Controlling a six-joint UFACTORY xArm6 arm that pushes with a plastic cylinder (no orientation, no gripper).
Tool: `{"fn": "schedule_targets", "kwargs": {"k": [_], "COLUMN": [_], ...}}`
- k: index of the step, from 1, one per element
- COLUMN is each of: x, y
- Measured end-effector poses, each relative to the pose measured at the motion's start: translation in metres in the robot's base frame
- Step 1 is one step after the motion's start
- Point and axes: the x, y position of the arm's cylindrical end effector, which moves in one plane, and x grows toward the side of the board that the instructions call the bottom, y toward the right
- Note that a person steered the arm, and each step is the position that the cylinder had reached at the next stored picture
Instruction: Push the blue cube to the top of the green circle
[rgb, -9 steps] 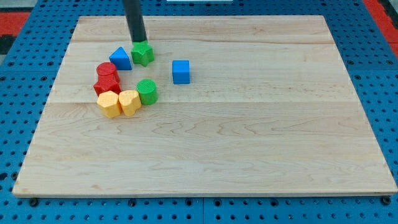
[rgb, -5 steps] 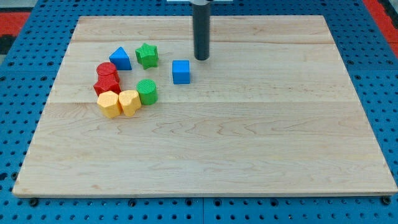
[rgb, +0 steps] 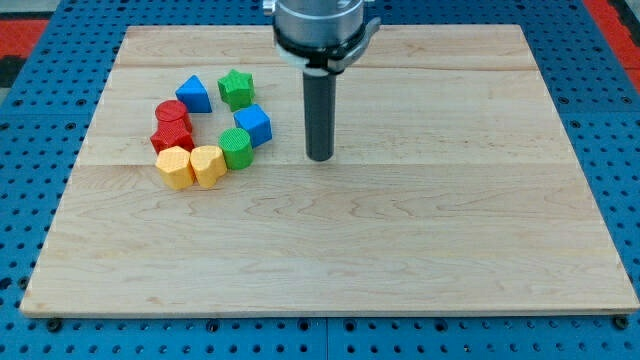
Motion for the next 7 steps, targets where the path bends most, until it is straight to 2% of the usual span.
{"fn": "schedule_targets", "kwargs": {"k": [1, 3, 5, 7], "x": [-0.019, -0.089, -0.082, -0.072], "y": [-0.025, -0.023, -0.090, -0.110]}}
